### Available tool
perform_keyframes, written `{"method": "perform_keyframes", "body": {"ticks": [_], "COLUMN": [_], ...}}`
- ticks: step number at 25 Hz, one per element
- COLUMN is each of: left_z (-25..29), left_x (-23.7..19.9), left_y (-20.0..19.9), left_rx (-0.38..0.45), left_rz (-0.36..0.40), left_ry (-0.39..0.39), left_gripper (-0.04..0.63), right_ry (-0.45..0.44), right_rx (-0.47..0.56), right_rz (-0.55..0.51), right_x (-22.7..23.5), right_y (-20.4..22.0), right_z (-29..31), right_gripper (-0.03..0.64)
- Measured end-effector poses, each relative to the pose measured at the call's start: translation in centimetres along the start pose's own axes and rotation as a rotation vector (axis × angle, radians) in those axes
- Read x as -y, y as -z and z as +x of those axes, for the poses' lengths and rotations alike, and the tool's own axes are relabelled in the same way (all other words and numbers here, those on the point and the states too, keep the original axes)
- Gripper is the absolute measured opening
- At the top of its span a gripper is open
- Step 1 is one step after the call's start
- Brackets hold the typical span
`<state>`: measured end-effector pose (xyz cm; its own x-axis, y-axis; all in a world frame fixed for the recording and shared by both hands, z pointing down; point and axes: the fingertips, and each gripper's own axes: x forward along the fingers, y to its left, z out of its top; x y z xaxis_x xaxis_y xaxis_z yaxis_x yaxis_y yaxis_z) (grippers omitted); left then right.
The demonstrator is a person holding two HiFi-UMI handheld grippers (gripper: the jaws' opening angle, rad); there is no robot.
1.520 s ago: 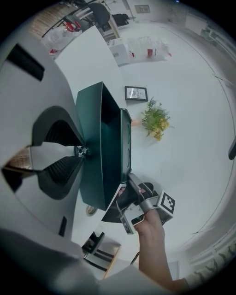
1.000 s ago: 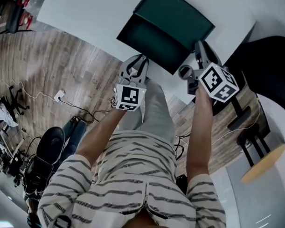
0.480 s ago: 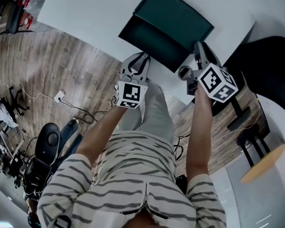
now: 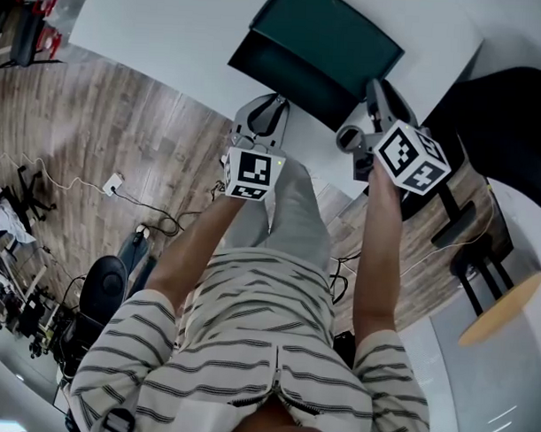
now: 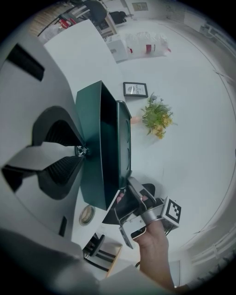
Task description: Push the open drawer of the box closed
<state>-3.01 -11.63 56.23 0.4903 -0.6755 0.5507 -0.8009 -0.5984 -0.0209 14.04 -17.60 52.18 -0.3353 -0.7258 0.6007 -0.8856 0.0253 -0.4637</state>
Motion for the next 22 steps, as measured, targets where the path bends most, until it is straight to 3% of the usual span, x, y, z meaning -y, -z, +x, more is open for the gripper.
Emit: {"method": "perform_keyframes", "body": {"ticks": [22], "left_z": [1.3], "left_x": [-0.2], "left_y": [-0.5], "left_rx": [-0.013], "left_rz": [0.008], "left_ry": [-0.003], "left_gripper": [0.071], "right_ry": [-0.013], "right_rx": [0.0], "right_rz": [0.005], "right_x": [0.0], "right_y": [0.0], "right_z": [0.0], "right_gripper": [0.101]}}
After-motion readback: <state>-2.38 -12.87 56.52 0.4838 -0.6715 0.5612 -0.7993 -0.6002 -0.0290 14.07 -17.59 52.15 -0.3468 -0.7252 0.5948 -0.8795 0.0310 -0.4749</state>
